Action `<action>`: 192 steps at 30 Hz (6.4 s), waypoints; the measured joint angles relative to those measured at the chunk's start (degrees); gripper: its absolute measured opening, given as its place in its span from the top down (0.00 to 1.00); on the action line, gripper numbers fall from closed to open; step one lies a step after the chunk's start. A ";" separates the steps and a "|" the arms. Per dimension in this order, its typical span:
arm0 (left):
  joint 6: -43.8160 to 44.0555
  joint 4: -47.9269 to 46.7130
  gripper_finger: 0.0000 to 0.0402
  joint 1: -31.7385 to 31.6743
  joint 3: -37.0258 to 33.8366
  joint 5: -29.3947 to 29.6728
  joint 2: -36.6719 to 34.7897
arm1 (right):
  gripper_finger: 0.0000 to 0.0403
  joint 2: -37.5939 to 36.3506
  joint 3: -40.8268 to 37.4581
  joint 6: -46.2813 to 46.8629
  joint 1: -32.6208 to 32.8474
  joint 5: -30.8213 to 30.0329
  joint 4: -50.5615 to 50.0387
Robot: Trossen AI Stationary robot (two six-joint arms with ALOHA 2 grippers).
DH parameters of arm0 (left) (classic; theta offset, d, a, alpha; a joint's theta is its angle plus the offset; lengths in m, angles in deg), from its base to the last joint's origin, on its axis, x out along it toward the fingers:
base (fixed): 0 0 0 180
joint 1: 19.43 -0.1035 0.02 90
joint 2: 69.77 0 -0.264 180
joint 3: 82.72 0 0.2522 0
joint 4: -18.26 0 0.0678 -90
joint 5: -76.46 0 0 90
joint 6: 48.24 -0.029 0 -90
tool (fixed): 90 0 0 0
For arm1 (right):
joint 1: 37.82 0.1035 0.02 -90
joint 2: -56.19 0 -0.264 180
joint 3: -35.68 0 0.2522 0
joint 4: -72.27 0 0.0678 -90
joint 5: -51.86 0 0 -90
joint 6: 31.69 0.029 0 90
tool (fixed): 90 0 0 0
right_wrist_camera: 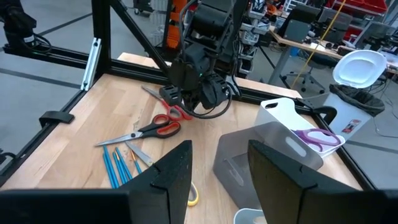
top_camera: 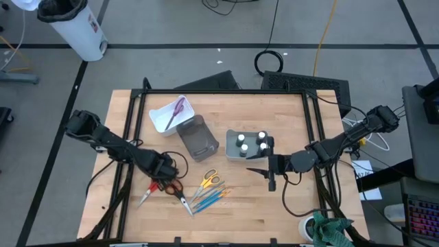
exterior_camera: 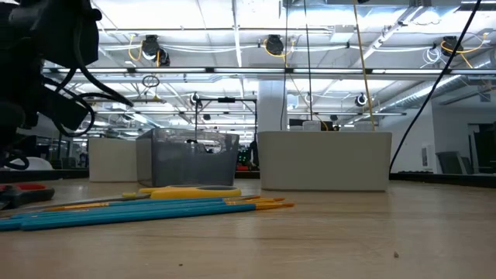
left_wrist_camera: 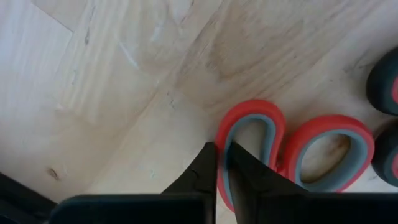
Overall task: Pick & Place Paint Supplies
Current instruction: Put the red scissors into the white bin, then put the black scissors into the white bin
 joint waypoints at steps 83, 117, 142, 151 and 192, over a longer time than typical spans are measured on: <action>-49.76 17.69 0.96 -52.27 15.19 58.33 2.81 | 0.64 0.00 -1.25 0.22 -0.04 -0.15 2.18; -57.47 19.27 0.58 -52.36 15.23 46.09 3.23 | 0.64 0.00 -1.25 0.04 -0.04 -0.15 2.16; -56.70 11.51 0.26 -50.28 20.40 40.95 -4.67 | 0.64 0.00 -1.27 0.02 -0.04 -0.17 2.14; -55.52 11.10 0.26 -45.85 21.16 24.09 -16.45 | 0.64 0.00 -1.27 0.22 -0.04 -0.15 2.12; -48.69 0.08 0.26 -3.10 21.14 1.95 1.03 | 0.64 0.00 -1.27 0.48 -0.02 -0.14 2.15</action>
